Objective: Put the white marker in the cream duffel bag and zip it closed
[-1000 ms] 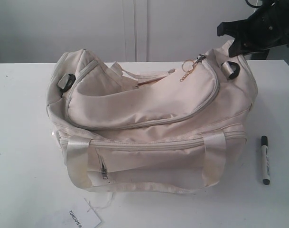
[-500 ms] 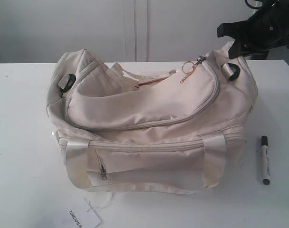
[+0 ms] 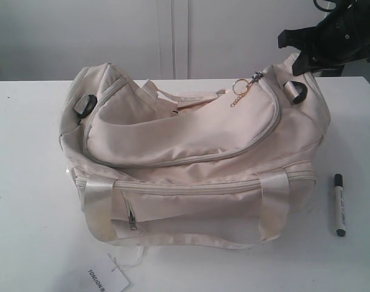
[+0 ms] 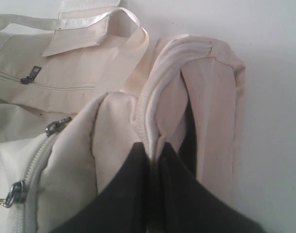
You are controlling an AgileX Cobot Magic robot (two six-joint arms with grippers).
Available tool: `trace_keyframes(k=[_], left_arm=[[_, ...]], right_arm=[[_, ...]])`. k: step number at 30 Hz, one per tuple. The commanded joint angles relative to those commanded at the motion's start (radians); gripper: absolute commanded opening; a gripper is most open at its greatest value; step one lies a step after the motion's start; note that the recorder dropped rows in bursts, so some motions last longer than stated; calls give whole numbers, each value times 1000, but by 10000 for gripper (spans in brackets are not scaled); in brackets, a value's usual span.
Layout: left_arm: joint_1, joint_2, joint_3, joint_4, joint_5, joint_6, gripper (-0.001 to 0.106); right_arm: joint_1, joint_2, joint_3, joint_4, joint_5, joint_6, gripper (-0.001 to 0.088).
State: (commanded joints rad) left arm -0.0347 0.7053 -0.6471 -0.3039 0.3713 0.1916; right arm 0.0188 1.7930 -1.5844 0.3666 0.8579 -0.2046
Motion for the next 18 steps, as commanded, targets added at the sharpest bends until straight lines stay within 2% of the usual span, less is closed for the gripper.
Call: trace_keyframes(k=[4, 9, 14, 18], left_arm=[[0, 124, -66, -49, 0, 73, 0], [-10, 259, -148, -230, 12, 269, 0], [-89, 391, -217, -368, 25, 396, 0], [-166, 503, -280, -380, 22, 431, 0]], right_arm=[[0, 0, 0, 0, 2, 0, 0], [0, 0, 0, 0, 2, 0, 0], [0, 0, 0, 0, 2, 0, 0], [0, 0, 0, 0, 2, 0, 0]])
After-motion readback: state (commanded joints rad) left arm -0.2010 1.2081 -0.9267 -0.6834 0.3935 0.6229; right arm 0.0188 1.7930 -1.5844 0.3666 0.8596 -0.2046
